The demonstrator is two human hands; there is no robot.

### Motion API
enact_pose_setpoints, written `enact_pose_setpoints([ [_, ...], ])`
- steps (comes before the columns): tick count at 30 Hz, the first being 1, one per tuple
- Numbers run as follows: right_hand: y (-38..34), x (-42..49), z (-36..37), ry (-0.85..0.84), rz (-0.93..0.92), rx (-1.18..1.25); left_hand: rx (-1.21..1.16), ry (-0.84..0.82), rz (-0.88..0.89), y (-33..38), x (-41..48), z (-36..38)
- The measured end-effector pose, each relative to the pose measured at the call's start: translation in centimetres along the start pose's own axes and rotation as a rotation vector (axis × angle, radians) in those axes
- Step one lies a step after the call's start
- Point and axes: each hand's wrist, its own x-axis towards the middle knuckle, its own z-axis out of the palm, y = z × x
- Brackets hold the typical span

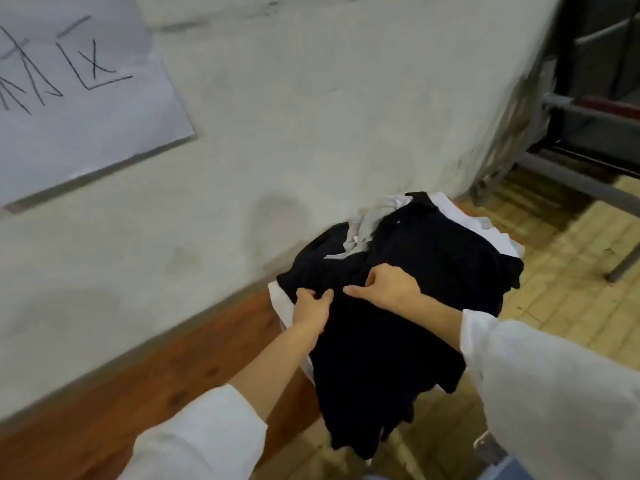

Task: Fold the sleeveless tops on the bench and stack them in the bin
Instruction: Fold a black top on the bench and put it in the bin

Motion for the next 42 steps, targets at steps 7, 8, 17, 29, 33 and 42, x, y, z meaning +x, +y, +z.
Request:
enact_pose_setpoints([
  [7,1.1,-2.4,1.2,0.122,0.004,0.494,0.149,0.026,0.182,-3.2,-3.3,0.0],
  [8,1.1,-2.9,0.4,0.116,0.012,0.634,0.128,-0.019,0.148,-3.1,-4.7,-0.1],
  [17,-0.5,-7.1,-1.4,0.097,-0.277,0.481,-0.554,-0.397,-0.049,0.0,-9.1,-0.7],
  [29,-10.2,-12.9,5.1,-0.046,-0.353,0.574,-0.615,-0.367,0.100,-3.0,-14.5,-11.3],
  [33,-16.7,-14.9,8.7,-0.167,-0.388,0.608,-0.731,-0.239,0.092,-5.9,-15.7,-17.5],
  [42,-28.2,-20.7,20.2,-0.701,-0.062,1.025,-0.894,0.296,-0.020,-15.9,-15.0,-29.6],
])
